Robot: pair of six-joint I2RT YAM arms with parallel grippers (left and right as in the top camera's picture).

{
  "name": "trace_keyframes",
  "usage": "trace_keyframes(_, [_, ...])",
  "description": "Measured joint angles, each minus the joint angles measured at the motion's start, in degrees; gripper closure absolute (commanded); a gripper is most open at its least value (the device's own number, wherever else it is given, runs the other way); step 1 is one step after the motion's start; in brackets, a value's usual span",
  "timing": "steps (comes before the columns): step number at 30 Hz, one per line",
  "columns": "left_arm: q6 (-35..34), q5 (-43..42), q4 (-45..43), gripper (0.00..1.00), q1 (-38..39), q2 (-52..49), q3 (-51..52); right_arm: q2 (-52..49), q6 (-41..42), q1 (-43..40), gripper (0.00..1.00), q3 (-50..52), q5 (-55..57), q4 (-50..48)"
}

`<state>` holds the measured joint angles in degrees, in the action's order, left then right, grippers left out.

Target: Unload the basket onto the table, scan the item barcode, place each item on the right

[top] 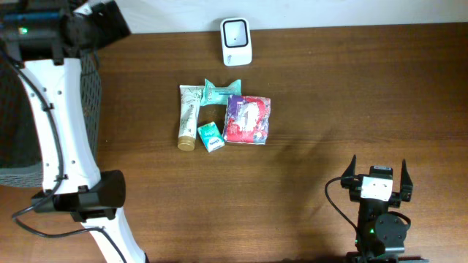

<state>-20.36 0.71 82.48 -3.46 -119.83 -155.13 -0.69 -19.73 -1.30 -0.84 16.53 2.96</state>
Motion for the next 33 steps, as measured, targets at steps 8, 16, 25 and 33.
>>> trace_keyframes(8, [0.0,-0.17,-13.38,0.12,-8.39,0.0,-0.02,0.0,0.0,0.0,0.01,0.0,0.0,0.0])
trace_keyframes(16, [0.02,-0.24,-14.23,0.13,-17.75,0.0,-0.02,0.0,0.0,0.0,0.01,0.0,0.0,0.0])
trace_keyframes(25, [7.21,0.42,-11.69,0.19,-20.74,0.02,1.46,0.0,0.0,0.0,0.01,0.0,0.0,0.0])
trace_keyframes(33, [8.83,5.68,-8.5,0.18,-20.72,0.04,12.48,0.0,0.02,0.0,0.01,0.0,0.0,0.0])
